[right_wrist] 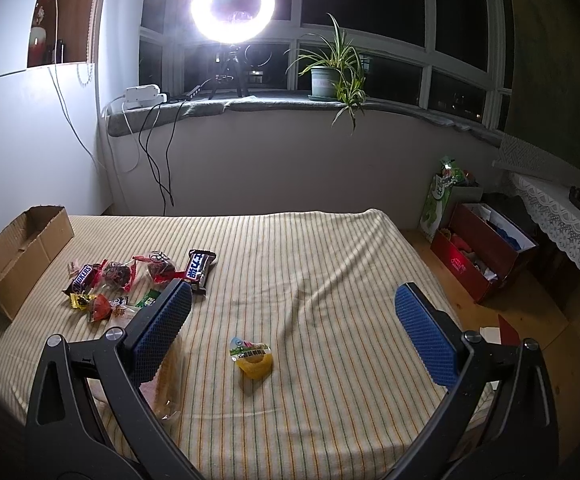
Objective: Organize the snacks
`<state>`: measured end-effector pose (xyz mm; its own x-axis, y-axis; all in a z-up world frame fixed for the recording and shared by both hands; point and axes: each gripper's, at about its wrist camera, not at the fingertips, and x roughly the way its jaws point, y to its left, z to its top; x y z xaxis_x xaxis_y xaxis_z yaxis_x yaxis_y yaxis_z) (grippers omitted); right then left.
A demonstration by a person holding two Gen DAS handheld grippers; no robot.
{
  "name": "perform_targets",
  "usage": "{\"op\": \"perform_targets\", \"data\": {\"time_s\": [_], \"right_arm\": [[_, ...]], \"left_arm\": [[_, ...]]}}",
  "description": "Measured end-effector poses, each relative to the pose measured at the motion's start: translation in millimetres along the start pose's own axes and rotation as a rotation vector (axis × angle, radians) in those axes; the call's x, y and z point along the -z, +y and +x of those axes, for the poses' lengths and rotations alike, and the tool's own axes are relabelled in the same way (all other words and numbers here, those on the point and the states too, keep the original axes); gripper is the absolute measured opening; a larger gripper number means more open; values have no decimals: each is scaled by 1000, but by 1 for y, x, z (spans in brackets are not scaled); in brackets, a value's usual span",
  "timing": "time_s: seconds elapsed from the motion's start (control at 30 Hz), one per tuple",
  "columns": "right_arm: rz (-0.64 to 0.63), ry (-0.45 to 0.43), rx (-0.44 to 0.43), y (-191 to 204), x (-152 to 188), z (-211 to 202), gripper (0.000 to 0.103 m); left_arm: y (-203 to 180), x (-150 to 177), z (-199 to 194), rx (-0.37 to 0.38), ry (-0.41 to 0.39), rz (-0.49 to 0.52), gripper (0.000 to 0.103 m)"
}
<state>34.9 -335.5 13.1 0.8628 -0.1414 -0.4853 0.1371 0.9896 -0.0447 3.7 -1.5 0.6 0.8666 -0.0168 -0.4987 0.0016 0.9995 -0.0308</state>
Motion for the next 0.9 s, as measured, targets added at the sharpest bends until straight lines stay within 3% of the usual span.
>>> {"op": "perform_targets", "data": {"time_s": [0.9], "right_arm": [[-7,6,-1,3,3,3,103]], "left_arm": [[-2,1,-1,3,3,2,88]]}}
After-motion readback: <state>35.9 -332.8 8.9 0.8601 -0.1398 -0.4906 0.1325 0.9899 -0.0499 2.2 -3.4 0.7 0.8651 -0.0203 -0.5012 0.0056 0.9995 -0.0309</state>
